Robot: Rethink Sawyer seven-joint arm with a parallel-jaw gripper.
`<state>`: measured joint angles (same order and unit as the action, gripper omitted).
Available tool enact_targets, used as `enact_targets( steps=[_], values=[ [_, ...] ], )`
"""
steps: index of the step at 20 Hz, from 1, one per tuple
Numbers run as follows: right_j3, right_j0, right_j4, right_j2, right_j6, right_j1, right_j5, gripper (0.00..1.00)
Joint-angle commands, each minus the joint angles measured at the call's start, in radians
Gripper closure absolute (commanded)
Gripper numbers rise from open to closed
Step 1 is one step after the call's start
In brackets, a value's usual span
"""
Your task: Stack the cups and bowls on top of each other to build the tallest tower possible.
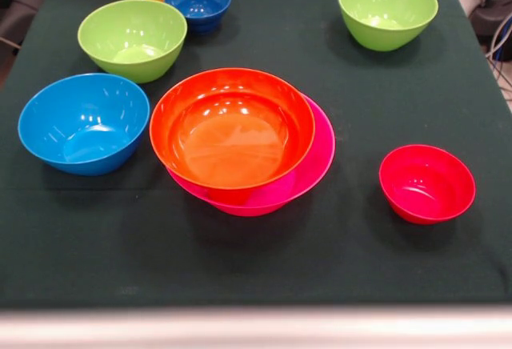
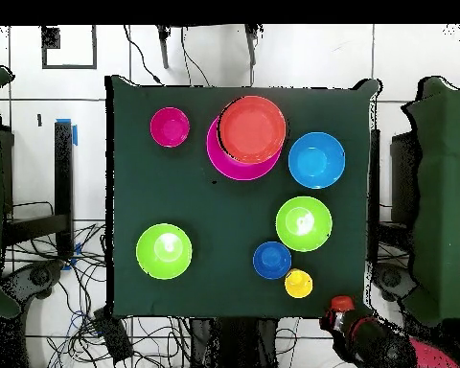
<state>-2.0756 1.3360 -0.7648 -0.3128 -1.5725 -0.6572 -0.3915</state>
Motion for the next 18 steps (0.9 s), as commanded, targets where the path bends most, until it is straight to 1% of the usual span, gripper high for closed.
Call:
enact_targets(
  steps=[1,6,11,14,18],
  values=[
    [-0.050,-0.124,0.053,-0.039,-0.110,-0.046,0.014,0.00],
    [-0.078,-0.188,0.078,-0.025,-0.155,-0.068,0.052,0.00],
    [-0.092,-0.236,0.104,-0.011,-0.170,-0.083,0.071,0.00],
    [-0.080,-0.250,0.122,-0.014,-0.157,-0.082,0.056,0.00],
    [-0.048,-0.268,0.150,-0.028,-0.124,-0.077,0.008,0.00]
  ],
)
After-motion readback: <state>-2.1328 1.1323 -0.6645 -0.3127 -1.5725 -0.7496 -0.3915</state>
